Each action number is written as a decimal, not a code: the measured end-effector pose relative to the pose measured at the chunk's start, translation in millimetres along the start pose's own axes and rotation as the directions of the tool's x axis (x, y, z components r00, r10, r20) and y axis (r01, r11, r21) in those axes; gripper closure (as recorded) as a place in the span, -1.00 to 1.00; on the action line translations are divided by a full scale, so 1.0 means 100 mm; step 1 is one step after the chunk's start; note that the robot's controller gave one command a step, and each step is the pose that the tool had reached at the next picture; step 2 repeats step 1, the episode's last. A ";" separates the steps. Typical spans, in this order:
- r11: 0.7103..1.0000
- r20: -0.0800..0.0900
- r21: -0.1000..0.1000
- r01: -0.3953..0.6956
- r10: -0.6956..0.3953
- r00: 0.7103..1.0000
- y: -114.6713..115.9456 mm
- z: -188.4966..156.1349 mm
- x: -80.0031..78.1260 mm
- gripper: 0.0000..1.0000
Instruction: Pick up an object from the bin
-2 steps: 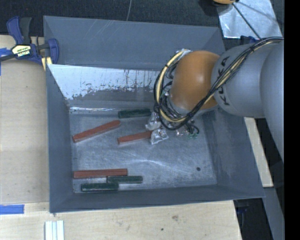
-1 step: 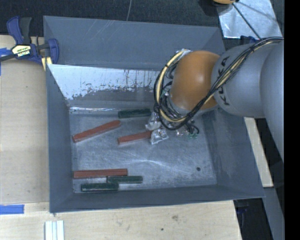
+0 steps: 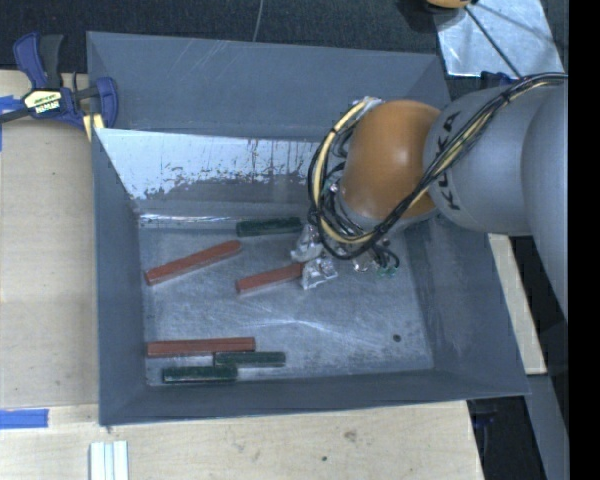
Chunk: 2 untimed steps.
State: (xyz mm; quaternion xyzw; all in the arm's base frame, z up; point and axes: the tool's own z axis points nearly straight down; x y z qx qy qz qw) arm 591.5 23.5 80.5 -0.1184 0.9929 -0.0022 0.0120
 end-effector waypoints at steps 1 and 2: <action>1.000 -0.013 -0.004 0.000 0.000 1.000 0.00 -0.04 0.01 1.00; 1.000 -0.013 -0.004 0.000 0.000 1.000 0.00 -0.04 0.01 1.00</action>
Offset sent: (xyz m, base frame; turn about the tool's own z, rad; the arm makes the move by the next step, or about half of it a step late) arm -0.0002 0.0000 0.0015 0.0001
